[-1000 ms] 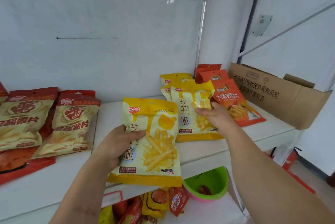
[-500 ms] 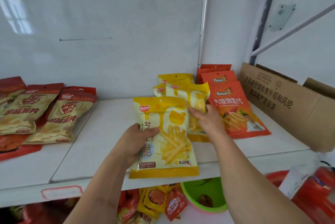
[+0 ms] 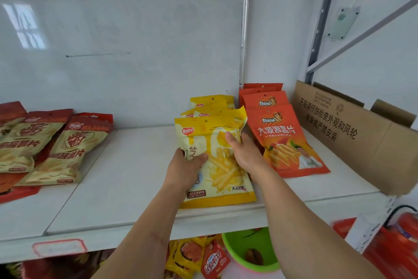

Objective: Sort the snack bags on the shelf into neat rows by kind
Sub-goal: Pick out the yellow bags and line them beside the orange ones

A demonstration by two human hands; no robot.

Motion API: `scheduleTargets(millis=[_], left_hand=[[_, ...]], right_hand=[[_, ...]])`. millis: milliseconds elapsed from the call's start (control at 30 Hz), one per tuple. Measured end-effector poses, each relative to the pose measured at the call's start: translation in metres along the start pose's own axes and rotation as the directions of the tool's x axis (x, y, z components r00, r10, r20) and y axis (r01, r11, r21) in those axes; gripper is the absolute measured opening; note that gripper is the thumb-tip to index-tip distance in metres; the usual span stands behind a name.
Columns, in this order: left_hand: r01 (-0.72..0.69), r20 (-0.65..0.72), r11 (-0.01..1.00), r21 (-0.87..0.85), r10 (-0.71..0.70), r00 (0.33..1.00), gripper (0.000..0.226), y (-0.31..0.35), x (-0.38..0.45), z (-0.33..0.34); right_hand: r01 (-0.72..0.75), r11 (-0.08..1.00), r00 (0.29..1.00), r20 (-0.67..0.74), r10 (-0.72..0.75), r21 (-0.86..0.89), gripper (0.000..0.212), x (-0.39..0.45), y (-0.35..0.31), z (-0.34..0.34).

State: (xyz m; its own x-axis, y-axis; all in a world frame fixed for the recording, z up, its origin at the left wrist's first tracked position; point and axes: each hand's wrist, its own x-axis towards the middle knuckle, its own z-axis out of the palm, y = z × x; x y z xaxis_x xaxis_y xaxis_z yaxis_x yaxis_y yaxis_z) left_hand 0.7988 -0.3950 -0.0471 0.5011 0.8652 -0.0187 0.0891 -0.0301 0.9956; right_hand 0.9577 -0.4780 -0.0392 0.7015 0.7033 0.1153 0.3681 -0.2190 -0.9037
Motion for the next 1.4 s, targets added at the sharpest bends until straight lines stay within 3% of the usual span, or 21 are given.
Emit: scheduleTargets(millis=[667,833,967,1100,1233,1400], left_hand=[[0.018,-0.083,0.976,0.216,0.0,0.997,0.043,-0.003,0.044,0.022],[-0.018,-0.12,0.979,0.204,0.043,0.992,0.065,0.001,0.039,0.022],[-0.039,-0.14,0.972,0.23,0.073,0.987,0.083,0.003,0.036,0.02],[-0.021,-0.16,0.965,0.263,0.065,0.985,0.087,0.007,0.031,0.014],[-0.025,-0.18,0.942,0.334,0.09,0.98,0.077,0.009,0.022,0.0],[-0.043,-0.22,0.814,0.58,0.207,0.953,0.05,0.002,0.011,-0.042]], right_hand=[[-0.069,0.989,0.996,0.053,0.076,-0.13,0.067,0.05,0.004,0.002],[-0.085,0.979,0.996,0.006,0.088,-0.183,0.077,0.052,0.0,0.001],[-0.025,0.966,0.995,-0.104,-0.002,-0.257,0.082,0.05,-0.008,0.0],[0.038,0.866,0.984,-0.134,-0.12,-0.498,0.075,0.038,-0.019,0.002],[0.145,0.721,0.951,-0.106,-0.29,-0.677,0.061,0.018,-0.029,0.015],[0.345,0.624,0.877,0.002,-0.481,-0.701,0.038,-0.001,-0.034,0.056]])
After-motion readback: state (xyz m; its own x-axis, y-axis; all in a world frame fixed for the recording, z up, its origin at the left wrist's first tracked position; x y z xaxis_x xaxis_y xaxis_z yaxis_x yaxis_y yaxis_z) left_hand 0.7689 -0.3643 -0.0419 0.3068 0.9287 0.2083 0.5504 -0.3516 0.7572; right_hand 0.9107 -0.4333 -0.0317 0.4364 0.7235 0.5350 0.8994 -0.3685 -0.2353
